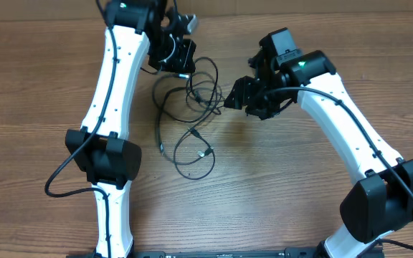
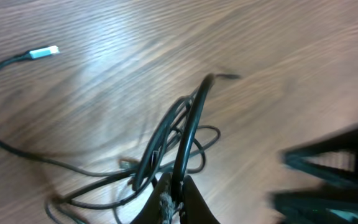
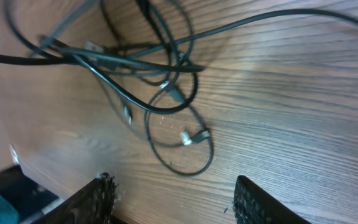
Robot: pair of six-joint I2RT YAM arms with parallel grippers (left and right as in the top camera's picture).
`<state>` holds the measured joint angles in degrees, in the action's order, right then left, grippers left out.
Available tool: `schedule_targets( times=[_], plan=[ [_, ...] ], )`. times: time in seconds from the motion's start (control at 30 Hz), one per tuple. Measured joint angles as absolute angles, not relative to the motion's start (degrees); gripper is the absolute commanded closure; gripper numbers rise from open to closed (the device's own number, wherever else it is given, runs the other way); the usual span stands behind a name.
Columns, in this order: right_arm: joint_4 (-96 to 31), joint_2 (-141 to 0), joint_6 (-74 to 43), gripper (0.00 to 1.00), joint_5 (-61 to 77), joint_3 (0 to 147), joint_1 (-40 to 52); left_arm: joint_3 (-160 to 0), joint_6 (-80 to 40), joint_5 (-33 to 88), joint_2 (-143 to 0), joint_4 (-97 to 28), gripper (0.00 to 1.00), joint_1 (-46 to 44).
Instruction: Untangle cables
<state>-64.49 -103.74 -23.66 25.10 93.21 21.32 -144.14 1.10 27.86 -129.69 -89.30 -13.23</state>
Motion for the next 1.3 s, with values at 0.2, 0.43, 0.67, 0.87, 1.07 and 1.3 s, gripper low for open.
schedule_targets(
  times=[0.2, 0.43, 0.67, 0.87, 1.07, 1.3],
  plan=[
    [-61.0, -103.7, -18.3, 0.41, 25.6, 93.2, 23.7, -148.6, -0.5, 30.7, -126.1, -94.2, 0.96, -13.4],
    [-59.6, -103.8, -4.4, 0.44, 28.5, 93.2, 23.9, -148.8, -1.2, 31.3, -125.2, -95.5, 0.96, -13.4],
    [-55.4, -103.7, 4.2, 0.51, 31.3, 92.6, 26.5, -148.8, -1.4, 31.3, -125.2, -95.6, 0.96, -13.4],
    [-45.7, -103.9, 3.5, 0.83, 30.9, 85.0, 29.0, -148.8, -1.4, 31.3, -125.2, -95.6, 0.96, -13.4],
    [-48.9, -104.0, 0.2, 0.96, 28.7, 84.2, 28.6, -148.8, -1.4, 30.6, -125.2, -95.6, 0.96, -13.4],
    [-61.7, -92.9, -6.2, 0.96, 28.2, 92.3, 23.0, -148.8, -7.8, 17.5, -125.2, -96.6, 0.96, -10.5]
  ],
)
